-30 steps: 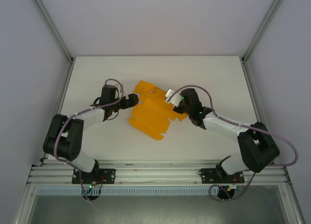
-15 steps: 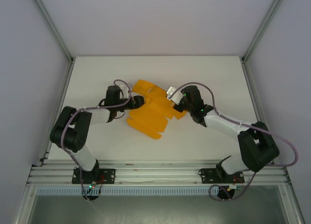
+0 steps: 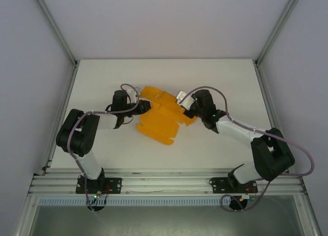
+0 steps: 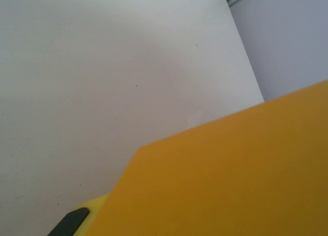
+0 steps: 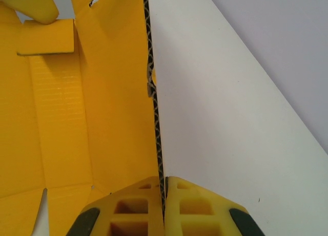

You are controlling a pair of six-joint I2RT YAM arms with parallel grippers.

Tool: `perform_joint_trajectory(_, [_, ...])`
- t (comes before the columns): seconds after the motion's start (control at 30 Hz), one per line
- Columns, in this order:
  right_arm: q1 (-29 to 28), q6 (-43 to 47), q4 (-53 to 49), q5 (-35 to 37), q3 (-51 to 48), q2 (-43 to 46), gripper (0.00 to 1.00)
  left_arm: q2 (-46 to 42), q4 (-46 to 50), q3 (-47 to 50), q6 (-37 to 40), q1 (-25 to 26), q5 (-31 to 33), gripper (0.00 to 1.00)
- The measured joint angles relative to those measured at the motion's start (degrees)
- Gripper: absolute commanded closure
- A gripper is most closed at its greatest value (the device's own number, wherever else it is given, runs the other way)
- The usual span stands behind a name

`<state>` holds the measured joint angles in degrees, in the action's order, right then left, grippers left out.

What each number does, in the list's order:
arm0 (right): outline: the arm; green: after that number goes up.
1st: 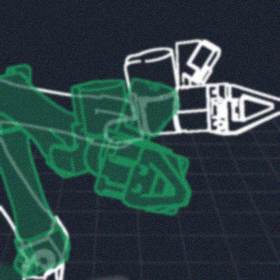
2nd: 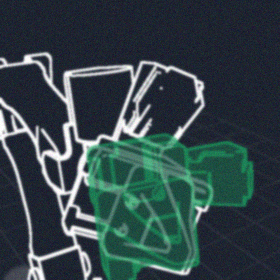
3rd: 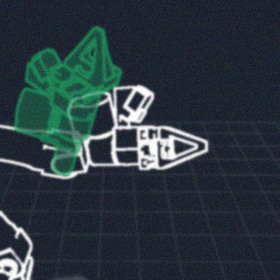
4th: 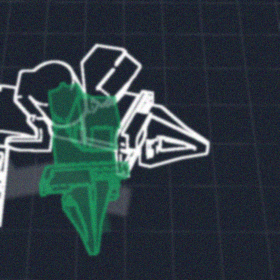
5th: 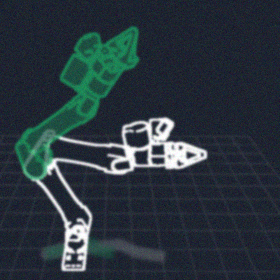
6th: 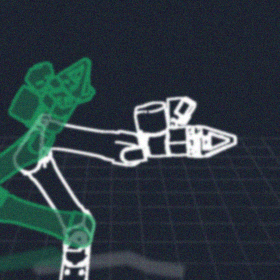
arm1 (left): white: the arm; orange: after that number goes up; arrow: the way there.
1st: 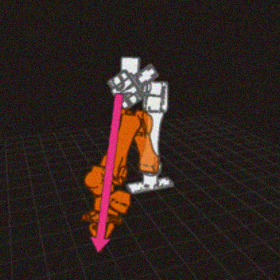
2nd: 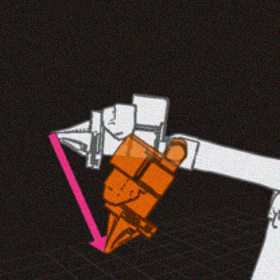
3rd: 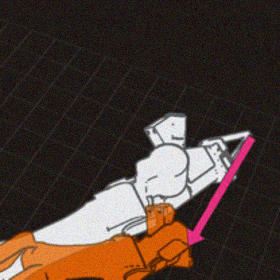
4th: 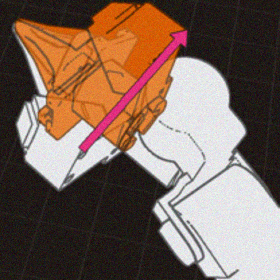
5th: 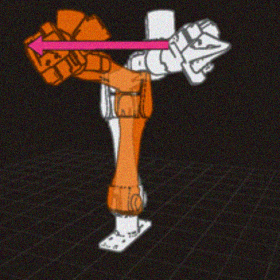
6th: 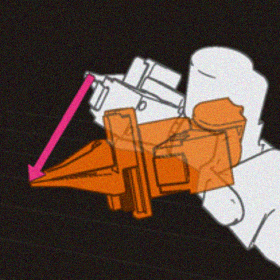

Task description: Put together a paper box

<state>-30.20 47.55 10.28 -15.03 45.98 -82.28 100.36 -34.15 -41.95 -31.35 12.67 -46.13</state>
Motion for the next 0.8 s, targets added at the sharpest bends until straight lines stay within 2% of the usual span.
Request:
perform_joint_trajectory(0.1, [0.00, 0.07, -0.28, 0.00, 0.00, 0.02, 1.00, 0.35, 0.02, -0.09, -0.09, 0.00, 0.00, 0.90])
perform_joint_trajectory(0.2, [-0.02, 0.76, -0.50, 0.00, 0.00, 0.02, 1.00, 0.35, 0.87, -0.31, 0.50, 0.04, 0.24, 0.99])
perform_joint_trajectory(0.4, [-0.02, 3.50, -3.30, 0.00, 0.87, 0.02, 1.00, -0.15, 3.76, -0.44, 2.58, 1.14, 2.25, 1.00])
perform_joint_trajectory(0.43, [-0.02, 4.33, -3.78, 0.09, 1.22, 0.02, 1.00, -0.26, 4.09, -0.44, 2.78, 1.25, 2.69, 0.91])
perform_joint_trajectory(0.47, [-0.15, 5.03, -4.07, 0.39, 1.51, 0.00, 1.00, -0.37, 4.20, -0.44, 2.93, 1.25, 2.93, 0.76])
perform_joint_trajectory(0.57, [-0.74, 8.22, -4.20, 2.49, 2.36, -0.31, 1.00, -0.94, 5.66, -0.44, 3.41, 1.36, 4.42, 0.43])
perform_joint_trajectory(0.7, [-2.29, 15.02, -2.89, 7.67, 3.96, -1.81, 1.00, -3.02, 9.29, -0.22, 4.09, 1.33, 7.45, 0.15])
perform_joint_trajectory(0.73, [-2.95, 17.20, -2.14, 9.27, 4.33, -2.51, 1.00, -4.24, 10.47, 0.04, 4.48, 1.33, 8.48, 0.02])
perform_joint_trajectory(0.8, [-4.09, 20.76, -0.15, 12.04, 4.55, -3.87, 1.00, -6.97, 12.92, 0.57, 4.61, 1.33, 10.51, 0.00])
